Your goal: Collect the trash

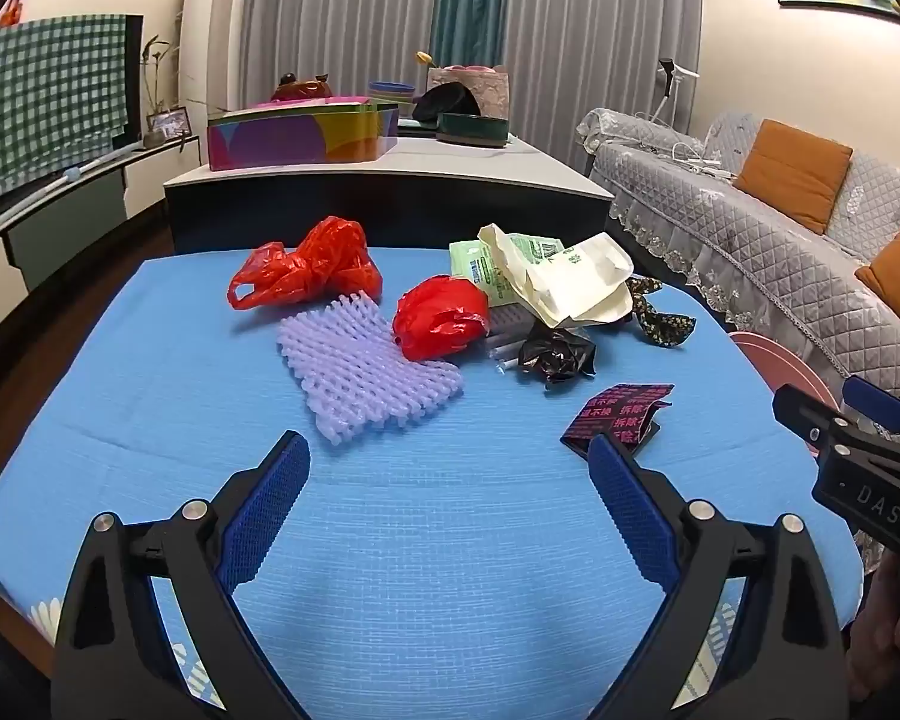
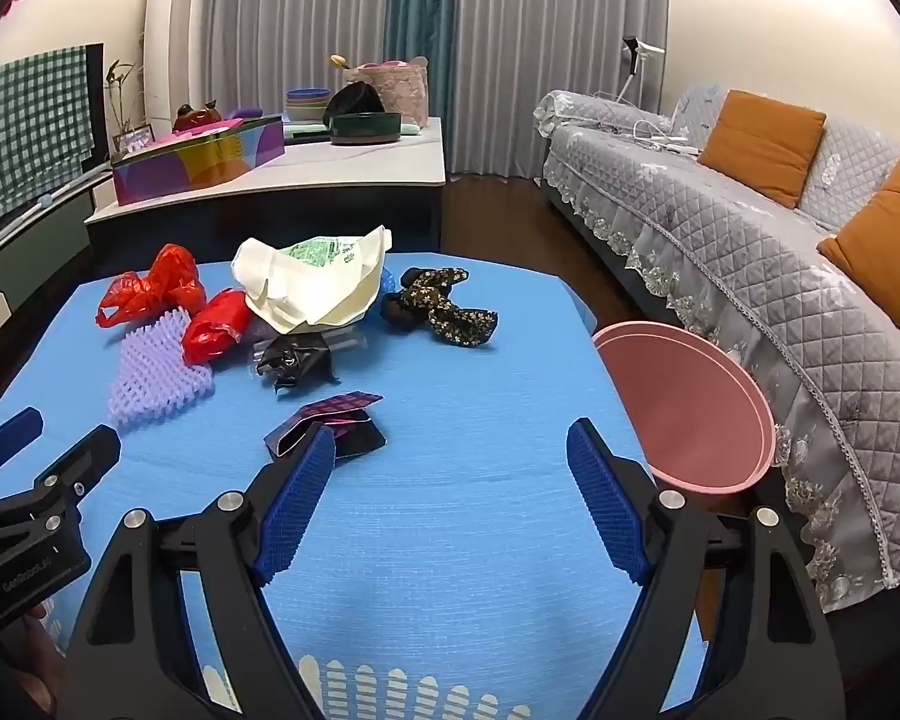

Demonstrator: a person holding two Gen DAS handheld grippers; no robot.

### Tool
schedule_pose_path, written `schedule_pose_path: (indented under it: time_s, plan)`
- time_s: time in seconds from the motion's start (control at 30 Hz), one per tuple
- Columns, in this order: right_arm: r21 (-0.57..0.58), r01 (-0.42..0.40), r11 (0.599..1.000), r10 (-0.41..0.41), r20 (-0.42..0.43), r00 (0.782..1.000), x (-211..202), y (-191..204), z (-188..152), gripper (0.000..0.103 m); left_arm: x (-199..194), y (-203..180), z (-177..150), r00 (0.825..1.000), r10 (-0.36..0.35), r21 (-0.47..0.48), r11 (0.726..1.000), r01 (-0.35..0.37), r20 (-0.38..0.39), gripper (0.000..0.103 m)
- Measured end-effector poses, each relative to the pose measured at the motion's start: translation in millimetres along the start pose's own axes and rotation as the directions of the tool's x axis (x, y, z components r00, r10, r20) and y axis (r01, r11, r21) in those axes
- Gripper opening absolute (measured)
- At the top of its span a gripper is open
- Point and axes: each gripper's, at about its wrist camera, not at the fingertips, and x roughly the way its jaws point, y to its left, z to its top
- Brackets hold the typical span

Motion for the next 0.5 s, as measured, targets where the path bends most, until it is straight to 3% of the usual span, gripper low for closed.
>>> schedule_pose_path:
  time_s: [0.5]
  plan:
    - [-0.001, -0.001, 1.0, 0.001, 0.009, 1.0, -1.0, 0.5, 2.5, 0.079, 3.7, -3.0, -3.3, 1.0, 0.001, -0.003, 1.0, -0.001, 0.007, 0.091]
